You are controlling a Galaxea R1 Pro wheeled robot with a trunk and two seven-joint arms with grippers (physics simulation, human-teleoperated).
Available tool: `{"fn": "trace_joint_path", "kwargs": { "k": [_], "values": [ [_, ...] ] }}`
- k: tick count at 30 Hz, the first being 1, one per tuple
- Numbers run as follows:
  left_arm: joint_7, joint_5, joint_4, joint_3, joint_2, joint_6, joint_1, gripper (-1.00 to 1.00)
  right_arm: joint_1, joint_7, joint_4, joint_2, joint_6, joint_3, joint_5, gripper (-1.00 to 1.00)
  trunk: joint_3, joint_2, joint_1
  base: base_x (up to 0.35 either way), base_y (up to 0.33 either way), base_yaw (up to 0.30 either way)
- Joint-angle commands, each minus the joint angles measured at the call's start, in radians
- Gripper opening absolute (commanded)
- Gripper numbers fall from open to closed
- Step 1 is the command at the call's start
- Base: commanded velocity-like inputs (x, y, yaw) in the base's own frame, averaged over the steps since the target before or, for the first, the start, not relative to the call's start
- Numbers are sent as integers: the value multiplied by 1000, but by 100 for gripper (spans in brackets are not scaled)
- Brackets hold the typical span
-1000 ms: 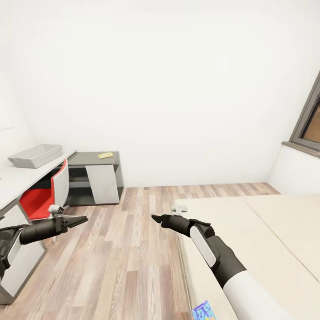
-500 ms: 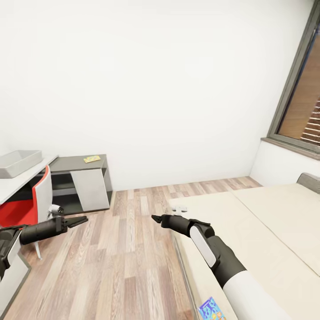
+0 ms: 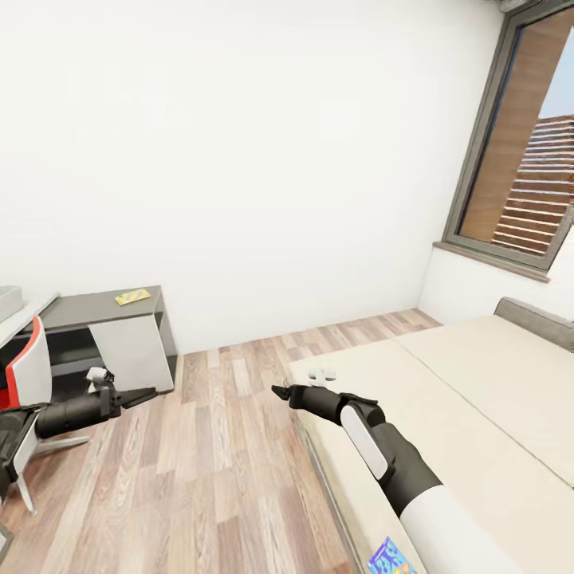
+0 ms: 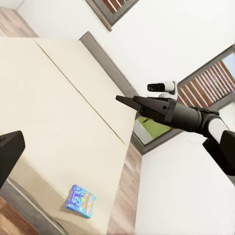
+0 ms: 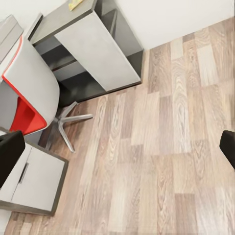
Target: Put all the toys in the child's room - the three board games (two on the bed and one on the table), the two jigsaw puzzles on the table, and the tennis ball on the table - inside the toy box on the table in the child's room.
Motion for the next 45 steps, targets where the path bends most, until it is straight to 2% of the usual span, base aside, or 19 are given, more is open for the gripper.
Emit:
{"fn": "trace_joint_path", "kwargs": {
  "k": [1, 33, 45],
  "values": [
    [-4, 1, 0, 0, 1, 10, 0, 100, -1, 1, 0, 0, 5, -1, -1, 100, -2, -2, 1, 147, 278, -276],
    [-4, 1, 0, 0, 2, 10, 0, 100, -1, 1, 0, 0, 5, -2, -3, 100, -2, -2, 1, 112, 276, -278],
    [-4, 1, 0, 0, 2, 9, 0, 100, -1, 0, 0, 0, 6, -2, -5, 100, -2, -2, 1, 90, 174, -279]
  ]
}}
